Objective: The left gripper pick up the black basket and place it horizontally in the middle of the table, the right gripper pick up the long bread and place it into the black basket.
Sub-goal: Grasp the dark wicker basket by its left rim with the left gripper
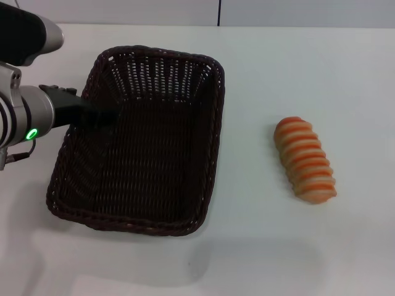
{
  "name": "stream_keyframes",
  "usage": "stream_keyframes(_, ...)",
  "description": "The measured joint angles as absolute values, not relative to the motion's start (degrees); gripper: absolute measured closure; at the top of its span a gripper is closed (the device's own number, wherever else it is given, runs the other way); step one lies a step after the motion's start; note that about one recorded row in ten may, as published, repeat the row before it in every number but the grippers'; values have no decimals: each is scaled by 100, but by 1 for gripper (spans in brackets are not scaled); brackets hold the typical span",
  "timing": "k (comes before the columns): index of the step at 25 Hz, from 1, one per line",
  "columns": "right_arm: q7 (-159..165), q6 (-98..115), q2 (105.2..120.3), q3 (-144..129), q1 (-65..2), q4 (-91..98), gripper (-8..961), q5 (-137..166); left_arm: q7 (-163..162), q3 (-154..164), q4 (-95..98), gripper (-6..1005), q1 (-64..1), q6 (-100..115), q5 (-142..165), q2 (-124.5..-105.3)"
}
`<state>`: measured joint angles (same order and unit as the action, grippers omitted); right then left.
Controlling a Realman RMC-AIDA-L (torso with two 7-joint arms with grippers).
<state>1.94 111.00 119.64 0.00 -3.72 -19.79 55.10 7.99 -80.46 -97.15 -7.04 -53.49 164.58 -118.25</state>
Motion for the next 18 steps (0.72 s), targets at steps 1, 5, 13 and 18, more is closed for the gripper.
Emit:
stream_keyframes(1, 194, 11100, 11964, 0, -372, -1979, 110, 5510, 798, -8046, -9715, 183, -704, -5349, 16458, -11825)
stream_keyframes(5, 194, 11109, 11958, -18, -382, -1977, 110, 5510, 712, -8069, -9568, 183, -835, -5524, 16473, -11831)
stream_keyframes(13, 193, 11133, 11945, -97, -392, -1970, 110, 5510, 769, -8161, -9622, 365, -929, -5820, 16499, -11807)
stream_keyframes(18, 193, 11133, 11944, -113, -417, -1969, 110, 5510, 1094, -8177, -9571, 546, -992, -5861, 16484, -11813)
